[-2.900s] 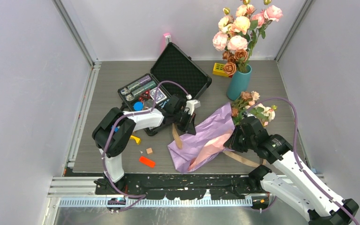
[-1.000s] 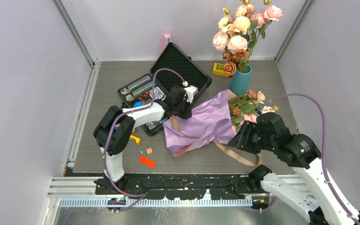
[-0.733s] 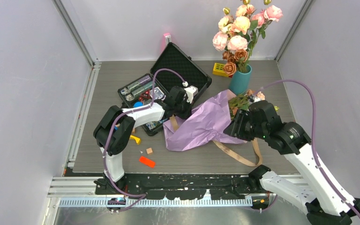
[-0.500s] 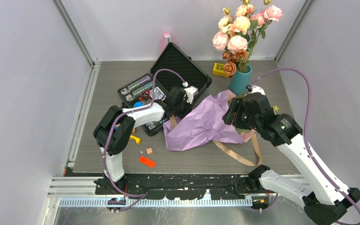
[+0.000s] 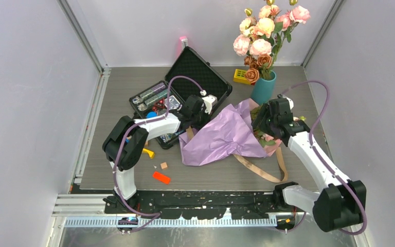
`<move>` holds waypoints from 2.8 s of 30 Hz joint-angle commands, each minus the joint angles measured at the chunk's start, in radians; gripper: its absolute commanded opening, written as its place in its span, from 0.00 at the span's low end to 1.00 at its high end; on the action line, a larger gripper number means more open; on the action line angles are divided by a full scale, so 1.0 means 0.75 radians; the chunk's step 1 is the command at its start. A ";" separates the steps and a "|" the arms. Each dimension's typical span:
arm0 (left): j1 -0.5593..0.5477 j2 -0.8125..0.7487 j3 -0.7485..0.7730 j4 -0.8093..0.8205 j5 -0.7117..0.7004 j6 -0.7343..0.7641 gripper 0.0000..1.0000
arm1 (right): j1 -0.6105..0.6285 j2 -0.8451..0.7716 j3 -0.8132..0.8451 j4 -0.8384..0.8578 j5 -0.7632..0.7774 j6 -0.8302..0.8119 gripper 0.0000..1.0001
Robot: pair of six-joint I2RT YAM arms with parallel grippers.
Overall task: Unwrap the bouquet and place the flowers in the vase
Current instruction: Unfold the wrapping paper at the center of the board.
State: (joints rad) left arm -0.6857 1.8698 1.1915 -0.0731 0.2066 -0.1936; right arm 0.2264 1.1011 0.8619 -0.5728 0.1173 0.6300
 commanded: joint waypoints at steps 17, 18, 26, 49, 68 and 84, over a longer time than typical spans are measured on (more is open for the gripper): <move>0.005 -0.070 0.002 0.032 -0.039 -0.028 0.00 | -0.085 0.000 -0.295 0.167 -0.912 0.019 0.59; 0.005 -0.067 0.003 0.028 -0.050 -0.033 0.00 | -0.085 -0.062 -0.299 0.128 -0.913 0.010 0.59; 0.008 -0.041 0.030 -0.003 -0.095 -0.053 0.00 | -0.081 -0.381 -0.342 -0.211 -0.994 -0.001 0.59; 0.010 -0.068 0.003 0.034 0.032 -0.069 0.00 | -0.048 -0.394 -0.089 0.009 -0.838 0.222 0.67; 0.013 -0.095 0.035 0.000 -0.056 -0.120 0.00 | 0.559 -0.024 -0.399 0.405 -0.332 0.372 0.64; 0.085 -0.112 0.023 0.010 -0.034 -0.179 0.00 | 0.705 -0.489 -0.530 -0.054 -0.212 0.573 0.60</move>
State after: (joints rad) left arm -0.6525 1.8431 1.1755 -0.0818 0.1791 -0.3004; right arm 0.7429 0.8593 0.4492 -0.4610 -0.0959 0.9993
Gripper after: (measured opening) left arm 0.009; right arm 0.600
